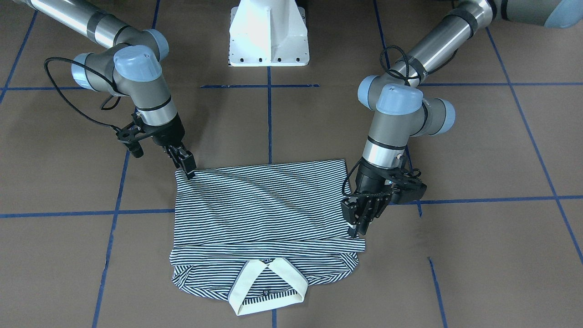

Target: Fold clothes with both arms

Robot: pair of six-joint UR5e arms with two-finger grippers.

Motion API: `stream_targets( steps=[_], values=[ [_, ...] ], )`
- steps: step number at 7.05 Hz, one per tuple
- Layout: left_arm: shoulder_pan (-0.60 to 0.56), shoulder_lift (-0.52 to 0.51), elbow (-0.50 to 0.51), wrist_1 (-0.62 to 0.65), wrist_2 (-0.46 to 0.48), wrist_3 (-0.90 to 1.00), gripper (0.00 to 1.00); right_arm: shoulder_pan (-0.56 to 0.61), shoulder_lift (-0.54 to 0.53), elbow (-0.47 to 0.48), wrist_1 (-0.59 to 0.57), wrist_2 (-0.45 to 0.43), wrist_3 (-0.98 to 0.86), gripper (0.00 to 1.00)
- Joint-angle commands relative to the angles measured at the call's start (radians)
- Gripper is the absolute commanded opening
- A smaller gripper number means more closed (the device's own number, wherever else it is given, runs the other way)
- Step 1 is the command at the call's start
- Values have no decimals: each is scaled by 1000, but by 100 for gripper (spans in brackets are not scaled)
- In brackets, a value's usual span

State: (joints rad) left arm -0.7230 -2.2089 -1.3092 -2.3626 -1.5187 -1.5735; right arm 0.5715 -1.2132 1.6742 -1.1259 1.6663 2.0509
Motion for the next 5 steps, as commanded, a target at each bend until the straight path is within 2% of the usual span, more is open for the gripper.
stream_targets(
  steps=[1,2,3,5],
  values=[
    [0,0,-1,2,0,0,38,5,-6,2,0,4,-6,64],
    [0,0,-1,0,0,-2,38,5,-9,1,0,4,-6,65],
    [0,0,-1,0,0,-2,38,5,-9,-1,-2,4,-6,72],
    [0,0,-1,2,0,-14,38,5,-18,-8,-2,3,-6,72]
  ],
)
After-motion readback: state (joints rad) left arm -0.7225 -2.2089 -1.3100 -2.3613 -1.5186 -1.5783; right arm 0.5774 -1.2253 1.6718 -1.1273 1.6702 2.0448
